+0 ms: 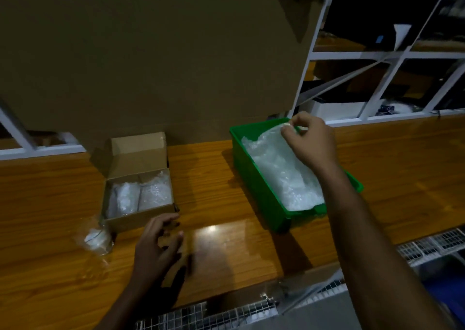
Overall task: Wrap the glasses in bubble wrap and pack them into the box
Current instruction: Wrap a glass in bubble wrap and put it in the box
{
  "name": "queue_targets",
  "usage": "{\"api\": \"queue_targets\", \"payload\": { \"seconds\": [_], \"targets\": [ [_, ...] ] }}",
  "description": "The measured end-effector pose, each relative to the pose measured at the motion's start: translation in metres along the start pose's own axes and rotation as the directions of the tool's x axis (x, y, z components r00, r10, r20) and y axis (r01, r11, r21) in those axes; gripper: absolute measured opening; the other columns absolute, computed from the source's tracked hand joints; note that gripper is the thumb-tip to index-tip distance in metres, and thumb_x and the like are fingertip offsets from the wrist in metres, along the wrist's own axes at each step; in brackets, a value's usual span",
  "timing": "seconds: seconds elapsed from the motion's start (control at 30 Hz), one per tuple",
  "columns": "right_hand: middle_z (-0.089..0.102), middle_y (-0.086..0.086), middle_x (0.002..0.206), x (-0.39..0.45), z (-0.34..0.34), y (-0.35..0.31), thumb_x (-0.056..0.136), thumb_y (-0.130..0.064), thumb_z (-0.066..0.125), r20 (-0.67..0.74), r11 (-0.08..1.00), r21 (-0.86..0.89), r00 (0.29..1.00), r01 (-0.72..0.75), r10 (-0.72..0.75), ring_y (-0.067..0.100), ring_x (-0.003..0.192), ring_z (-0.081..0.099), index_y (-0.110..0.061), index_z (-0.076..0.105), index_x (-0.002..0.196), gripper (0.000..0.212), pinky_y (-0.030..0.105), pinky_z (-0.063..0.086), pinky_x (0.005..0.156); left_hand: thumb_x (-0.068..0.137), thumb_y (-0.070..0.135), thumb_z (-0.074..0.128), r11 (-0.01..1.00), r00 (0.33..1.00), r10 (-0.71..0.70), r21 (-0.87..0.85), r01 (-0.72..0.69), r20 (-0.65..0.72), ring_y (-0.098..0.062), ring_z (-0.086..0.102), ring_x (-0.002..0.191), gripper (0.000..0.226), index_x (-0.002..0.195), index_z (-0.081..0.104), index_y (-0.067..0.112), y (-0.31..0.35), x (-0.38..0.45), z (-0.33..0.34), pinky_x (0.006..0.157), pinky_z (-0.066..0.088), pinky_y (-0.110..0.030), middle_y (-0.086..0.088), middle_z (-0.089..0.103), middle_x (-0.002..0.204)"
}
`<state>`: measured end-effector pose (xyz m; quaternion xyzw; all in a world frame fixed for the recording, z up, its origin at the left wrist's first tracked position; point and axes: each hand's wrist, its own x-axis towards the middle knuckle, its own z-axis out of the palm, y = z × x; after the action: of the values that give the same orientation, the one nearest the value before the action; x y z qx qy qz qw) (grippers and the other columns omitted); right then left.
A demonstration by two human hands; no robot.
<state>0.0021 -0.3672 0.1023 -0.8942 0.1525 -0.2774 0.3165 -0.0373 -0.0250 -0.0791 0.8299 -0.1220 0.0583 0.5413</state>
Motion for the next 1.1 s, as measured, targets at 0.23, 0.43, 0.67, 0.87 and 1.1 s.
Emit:
{"api": "queue_targets", "payload": {
  "seconds": [0.23,0.43,0.67,0.87,1.1],
  "targets": [
    [0.058,0.007,0.086,-0.092,0.000,-0.092,0.100,-0.037,0.053,0.092,0.909,0.413,0.991,0.055,-0.102,0.025,0.077,0.059,-0.023,0.052,0.093,0.016,0.049,0.049,0.065,0.069,0.055,0.078,0.868,0.968,-0.067,-0.465,0.176,0.243,-0.011,0.063,0.119,0.073,0.131,0.056,0.024,0.058,0.000,-0.023,0.088,0.055,-0.025,0.006,0.069,0.126],
    [0.042,-0.009,0.088,-0.184,0.085,-0.089,0.095,-0.030,0.056,0.215,0.976,0.103,0.954,0.192,-0.210,0.008,0.071,0.045,-0.026,0.039,0.090,0.018,0.031,0.041,0.059,0.072,0.055,0.081,0.828,0.946,-0.215,-0.468,0.308,0.242,-0.011,0.065,0.113,0.064,0.123,0.061,0.022,0.048,-0.014,-0.050,0.090,0.055,-0.033,0.013,0.071,0.115],
    [0.030,0.003,0.150,-0.229,0.140,-0.057,0.091,-0.072,0.037,0.617,0.955,-0.227,0.787,0.190,-0.010,0.024,0.135,0.032,-0.032,0.029,0.143,0.066,0.050,0.040,0.103,0.087,0.013,0.074,0.818,0.871,-0.481,-0.308,0.486,0.097,-0.023,0.074,0.080,0.029,0.112,0.060,0.015,-0.003,-0.036,-0.064,0.068,0.061,-0.037,-0.011,0.075,0.090],
    [0.009,0.002,0.166,-0.254,0.133,-0.028,0.076,-0.088,-0.006,0.791,0.822,-0.364,0.612,0.438,0.024,0.029,0.149,0.009,-0.045,0.012,0.155,0.092,0.056,0.018,0.114,0.090,0.002,0.066,0.874,0.883,-0.457,-0.129,0.469,0.109,-0.026,0.063,0.067,0.039,0.106,0.050,0.033,-0.025,-0.042,-0.081,0.054,0.050,-0.035,-0.010,0.068,0.090],
    [0.024,-0.001,0.164,-0.273,0.123,-0.015,0.092,-0.061,0.037,0.744,0.773,-0.259,0.630,0.580,-0.223,0.024,0.150,0.022,-0.040,0.032,0.149,0.060,0.055,0.028,0.115,0.097,0.002,0.057,0.917,0.896,-0.384,-0.023,0.398,0.223,-0.001,0.062,0.060,0.025,0.103,0.068,0.024,-0.038,-0.041,-0.106,0.046,0.047,-0.023,-0.001,0.071,0.101]
  ]
}}
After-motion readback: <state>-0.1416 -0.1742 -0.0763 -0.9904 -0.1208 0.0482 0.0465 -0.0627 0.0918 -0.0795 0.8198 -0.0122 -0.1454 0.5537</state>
